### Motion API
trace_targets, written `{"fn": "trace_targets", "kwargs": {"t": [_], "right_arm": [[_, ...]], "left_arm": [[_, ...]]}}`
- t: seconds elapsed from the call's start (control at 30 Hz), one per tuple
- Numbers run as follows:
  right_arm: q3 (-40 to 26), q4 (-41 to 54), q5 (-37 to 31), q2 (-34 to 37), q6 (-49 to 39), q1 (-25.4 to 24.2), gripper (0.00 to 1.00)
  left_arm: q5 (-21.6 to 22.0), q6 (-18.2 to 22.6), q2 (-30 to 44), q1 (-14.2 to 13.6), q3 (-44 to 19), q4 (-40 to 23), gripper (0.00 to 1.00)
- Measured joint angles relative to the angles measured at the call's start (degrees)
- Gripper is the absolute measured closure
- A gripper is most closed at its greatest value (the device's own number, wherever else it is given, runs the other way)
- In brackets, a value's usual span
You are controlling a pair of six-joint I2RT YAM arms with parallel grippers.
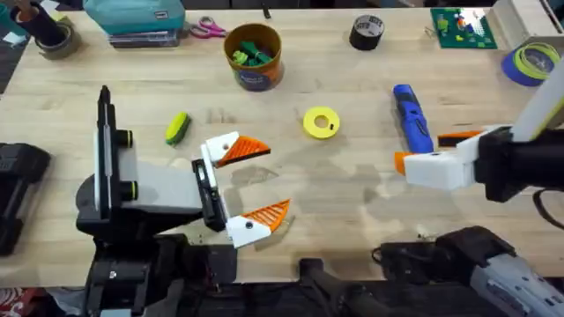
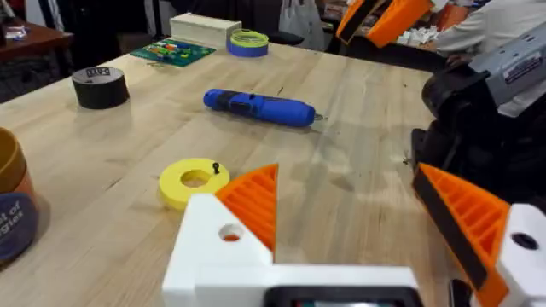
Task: Pick up the gripper from the table and insert it into the empty holder that is missing its gripper. Then pick up a screw, insert it into the mounting hole, and use the screwdriver to tighten it. Finally, clean up the table by picking up the vegetable and placing it into the bucket.
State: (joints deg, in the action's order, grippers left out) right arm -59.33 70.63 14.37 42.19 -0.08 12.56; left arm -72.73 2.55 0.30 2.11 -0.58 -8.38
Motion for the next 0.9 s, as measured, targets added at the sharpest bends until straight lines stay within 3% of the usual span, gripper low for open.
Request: {"fn": "trace_targets", "kwargs": {"t": [0.33,0.73,0.9], "right_arm": [[0.0,-1.4,-0.2,1.4,0.0,1.9,0.004],[0.0,-9.3,-5.1,16.3,4.5,12.8,0.004],[0.0,-11.7,-7.7,21.5,6.5,14.1,0.003]], "left_arm": [[0.0,0.0,0.0,0.0,0.0,0.0,0.015],[-0.1,0.0,0.0,0.0,0.0,0.0,0.015],[-0.1,0.0,0.0,0.0,0.0,0.0,0.015]]}}
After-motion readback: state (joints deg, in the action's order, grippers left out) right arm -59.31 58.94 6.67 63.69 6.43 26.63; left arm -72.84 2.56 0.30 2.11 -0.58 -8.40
